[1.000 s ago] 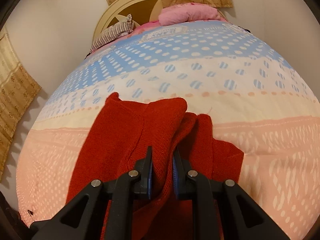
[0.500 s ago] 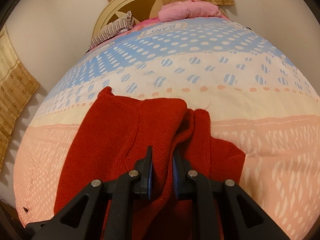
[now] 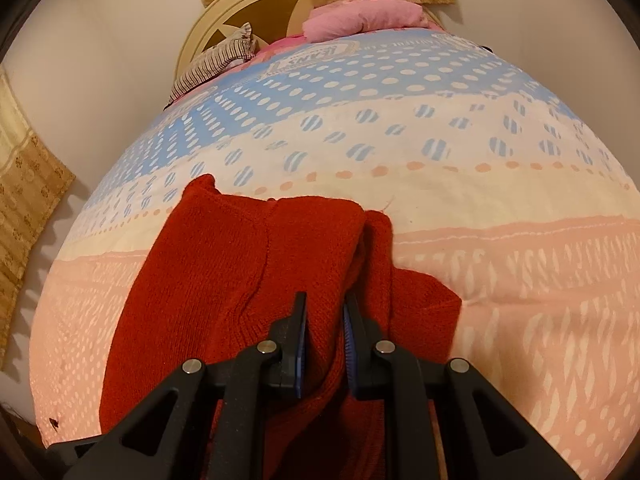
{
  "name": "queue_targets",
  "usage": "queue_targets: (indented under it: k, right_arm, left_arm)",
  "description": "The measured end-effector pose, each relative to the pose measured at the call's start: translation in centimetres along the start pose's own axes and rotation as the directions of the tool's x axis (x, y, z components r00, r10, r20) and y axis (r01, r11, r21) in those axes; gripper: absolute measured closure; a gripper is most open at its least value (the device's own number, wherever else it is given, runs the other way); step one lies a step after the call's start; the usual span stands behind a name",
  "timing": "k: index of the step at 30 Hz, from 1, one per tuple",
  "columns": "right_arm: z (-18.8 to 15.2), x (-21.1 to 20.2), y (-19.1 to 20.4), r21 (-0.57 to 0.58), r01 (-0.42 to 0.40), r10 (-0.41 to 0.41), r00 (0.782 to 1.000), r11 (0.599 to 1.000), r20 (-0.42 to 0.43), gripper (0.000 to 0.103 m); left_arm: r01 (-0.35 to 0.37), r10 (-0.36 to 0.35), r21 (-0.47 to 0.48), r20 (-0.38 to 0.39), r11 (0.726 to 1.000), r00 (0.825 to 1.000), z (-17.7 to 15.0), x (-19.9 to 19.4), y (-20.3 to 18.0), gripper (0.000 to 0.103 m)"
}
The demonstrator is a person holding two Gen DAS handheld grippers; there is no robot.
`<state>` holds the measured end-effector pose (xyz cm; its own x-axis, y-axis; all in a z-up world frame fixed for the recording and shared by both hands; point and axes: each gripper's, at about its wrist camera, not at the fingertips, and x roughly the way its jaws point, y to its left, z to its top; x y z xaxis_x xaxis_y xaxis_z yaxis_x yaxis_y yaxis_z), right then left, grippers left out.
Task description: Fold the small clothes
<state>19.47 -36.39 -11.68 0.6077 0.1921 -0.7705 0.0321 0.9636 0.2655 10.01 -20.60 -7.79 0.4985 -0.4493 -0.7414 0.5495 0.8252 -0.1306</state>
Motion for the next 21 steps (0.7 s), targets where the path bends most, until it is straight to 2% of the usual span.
queue_targets:
  k: [4,14,17,20,21]
  right_arm:
    - [-0.2,-0.8,-0.9,0.014,0.021,-0.021,1.000,1.000,0.021,0.090]
    - [-1.5,-0.1,-2.7,0.048,0.046,-0.047,0.999,0.998,0.022,0.091]
    - [-1.6,-0.2,-2.4,0.021,0.071,-0.071,0.997,0.997,0.024,0.091]
    - [-1.9,-0.8,-2.5,0.028,0.086,-0.086,0.996,0.996,0.025,0.091]
    - [-2.1,-1.3,-2.6,0.039,0.083,-0.085,0.996,0.996,0.029,0.086]
  left_arm:
    - [0.017,-0.017,0.029,0.004,0.999,1.000,0.0,0.2,-0.6,0.080]
    - [-0.032,0.032,0.099,0.005,0.995,0.999,-0.4,0.9,-1.4,0.077]
    - [-0.022,0.022,0.114,0.005,0.993,1.000,-0.6,0.3,-1.3,0.071]
    - [0.022,-0.022,0.105,-0.002,0.994,1.000,-1.0,-0.8,-0.7,0.057]
    - [0.046,-0.045,0.106,-0.007,0.993,0.999,-1.3,-1.5,-0.4,0.046]
